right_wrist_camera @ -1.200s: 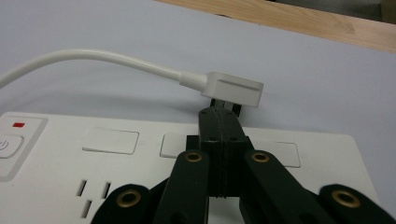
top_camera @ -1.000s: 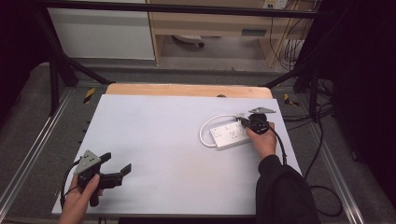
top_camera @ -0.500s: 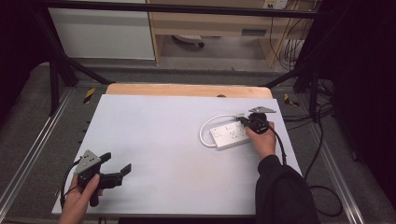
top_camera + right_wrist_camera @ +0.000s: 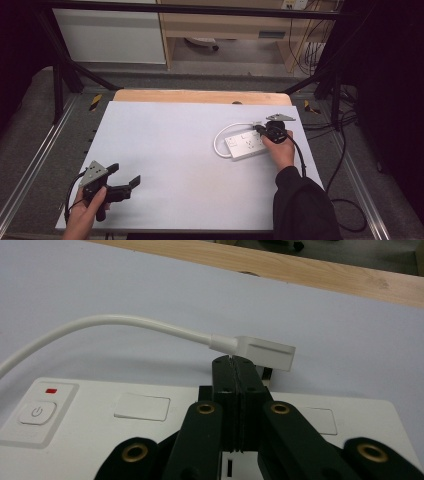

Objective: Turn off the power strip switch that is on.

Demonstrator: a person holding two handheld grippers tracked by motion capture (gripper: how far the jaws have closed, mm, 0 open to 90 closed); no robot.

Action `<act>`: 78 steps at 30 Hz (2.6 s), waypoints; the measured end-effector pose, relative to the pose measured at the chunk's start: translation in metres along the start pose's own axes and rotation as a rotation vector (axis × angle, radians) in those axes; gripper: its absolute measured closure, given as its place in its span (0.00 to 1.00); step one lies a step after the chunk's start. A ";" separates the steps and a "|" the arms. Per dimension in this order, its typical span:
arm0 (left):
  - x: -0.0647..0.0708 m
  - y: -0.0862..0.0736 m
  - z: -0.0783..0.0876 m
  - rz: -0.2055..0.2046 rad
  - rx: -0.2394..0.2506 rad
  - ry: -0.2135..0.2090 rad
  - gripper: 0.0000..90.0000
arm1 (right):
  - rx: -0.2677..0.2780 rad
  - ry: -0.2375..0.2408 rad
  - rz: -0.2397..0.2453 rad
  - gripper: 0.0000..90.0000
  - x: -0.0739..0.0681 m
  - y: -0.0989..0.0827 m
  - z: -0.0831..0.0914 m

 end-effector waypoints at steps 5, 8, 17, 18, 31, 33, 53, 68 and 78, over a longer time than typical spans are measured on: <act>0.000 0.000 0.000 -0.001 -0.001 -0.001 0.07 | 0.013 0.013 -0.011 0.97 -0.002 0.000 0.001; 0.000 0.000 0.000 0.001 -0.001 -0.002 0.07 | 0.018 0.018 -0.015 0.93 -0.004 0.001 0.001; 0.000 0.000 0.000 0.001 -0.001 -0.003 0.07 | 0.038 0.043 -0.046 0.81 -0.008 0.003 0.004; 0.000 0.000 0.000 0.001 -0.001 -0.002 0.07 | 0.040 0.046 -0.048 0.80 -0.008 0.004 0.005; 0.001 0.000 -0.001 -0.002 -0.003 -0.003 0.07 | 0.031 0.054 -0.109 0.42 -0.009 0.007 0.007; 0.001 0.000 0.000 -0.002 -0.003 -0.003 0.07 | 0.031 0.058 -0.123 0.37 -0.008 0.007 0.008; 0.001 0.000 -0.002 -0.004 -0.006 -0.006 0.07 | 0.031 0.082 -0.117 0.05 -0.015 0.014 0.019; 0.001 -0.001 -0.002 -0.005 -0.009 -0.008 0.07 | 0.053 0.091 -0.085 0.04 -0.017 0.019 0.039; 0.002 -0.001 -0.002 -0.004 -0.010 -0.007 0.07 | 0.078 0.083 -0.069 0.04 -0.014 0.023 0.055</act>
Point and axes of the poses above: each handheld gripper's, and its own axes: z roughly backward along the jaws, y roughly out of its top, x roughly to its right, the point moved 1 cm from there along -z, roughly forward along the jaws, and after that the axes turned 1 degree about -x, right-handed, at the moved point
